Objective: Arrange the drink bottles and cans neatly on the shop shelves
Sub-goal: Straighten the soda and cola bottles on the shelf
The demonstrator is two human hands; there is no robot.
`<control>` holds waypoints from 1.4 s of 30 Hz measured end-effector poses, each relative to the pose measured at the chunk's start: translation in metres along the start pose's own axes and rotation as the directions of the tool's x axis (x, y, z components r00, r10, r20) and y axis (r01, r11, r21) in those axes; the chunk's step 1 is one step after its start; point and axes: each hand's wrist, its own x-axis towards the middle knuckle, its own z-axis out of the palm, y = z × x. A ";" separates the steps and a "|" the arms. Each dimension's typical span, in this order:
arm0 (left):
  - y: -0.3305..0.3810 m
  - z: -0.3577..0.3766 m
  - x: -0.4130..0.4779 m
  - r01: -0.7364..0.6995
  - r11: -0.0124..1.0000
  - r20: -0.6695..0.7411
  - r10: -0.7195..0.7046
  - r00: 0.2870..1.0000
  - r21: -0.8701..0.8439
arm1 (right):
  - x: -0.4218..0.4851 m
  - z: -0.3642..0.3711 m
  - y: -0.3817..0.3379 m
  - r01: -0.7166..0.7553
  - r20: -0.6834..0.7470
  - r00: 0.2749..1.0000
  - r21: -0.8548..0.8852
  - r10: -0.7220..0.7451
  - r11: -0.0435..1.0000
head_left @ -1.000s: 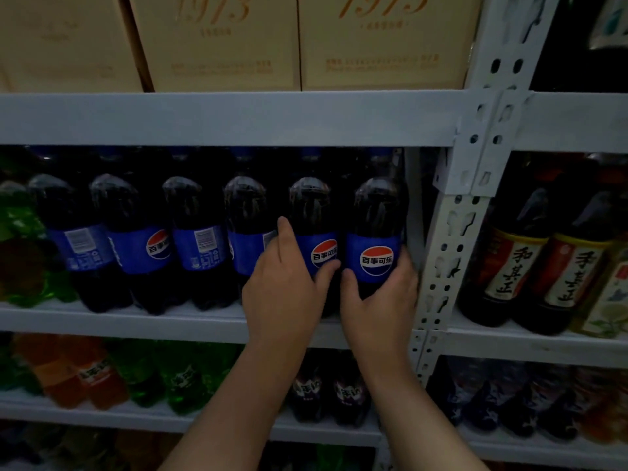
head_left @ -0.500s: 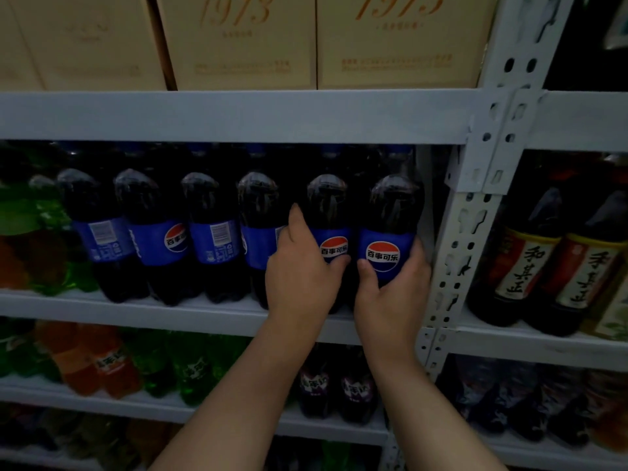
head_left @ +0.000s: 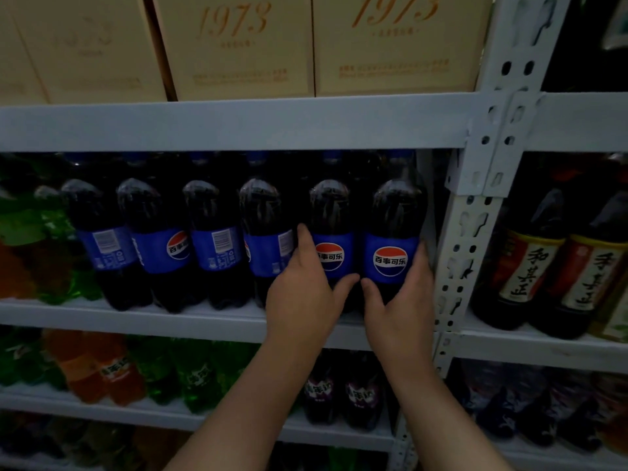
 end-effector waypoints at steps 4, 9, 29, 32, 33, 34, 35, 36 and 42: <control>0.003 -0.003 0.004 0.019 0.982 -0.052 -0.010 0.999 0.187 | 0.000 0.001 0.001 0.002 0.013 1.000 0.026 -0.002 1.000; 0.003 -0.002 0.004 0.045 0.999 -0.013 -0.045 0.999 -0.009 | 0.003 0.003 0.000 -0.001 0.031 1.000 0.046 0.000 0.999; -0.059 -0.037 0.008 0.035 0.964 -0.271 -0.108 0.957 -0.264 | -0.052 0.016 -0.018 0.200 -0.178 0.964 -0.016 -0.200 0.980; -0.054 -0.032 0.020 0.006 0.957 -0.214 -0.071 0.974 -0.292 | -0.054 0.023 -0.031 0.277 -0.207 0.942 0.043 -0.263 0.960; -0.055 -0.030 0.021 0.012 0.953 -0.189 -0.072 0.979 -0.304 | -0.054 0.023 -0.036 0.300 -0.214 0.935 0.052 -0.283 0.952; -0.056 -0.028 0.021 0.025 0.952 -0.165 -0.078 0.983 -0.304 | -0.052 0.023 -0.041 0.327 -0.216 0.927 0.064 -0.307 0.943; -0.057 -0.027 0.020 0.035 0.952 -0.145 -0.082 0.986 -0.303 | -0.049 0.022 -0.049 0.362 -0.209 0.917 0.081 -0.340 0.929; -0.057 -0.025 0.019 0.049 0.949 -0.125 -0.092 0.988 -0.312 | -0.043 0.022 -0.059 0.406 -0.192 0.904 0.105 -0.382 0.908; -0.055 -0.022 0.024 0.113 0.958 -0.103 -0.145 0.984 -0.265 | 0.011 0.038 -0.136 0.534 0.103 0.842 -0.023 -0.529 0.845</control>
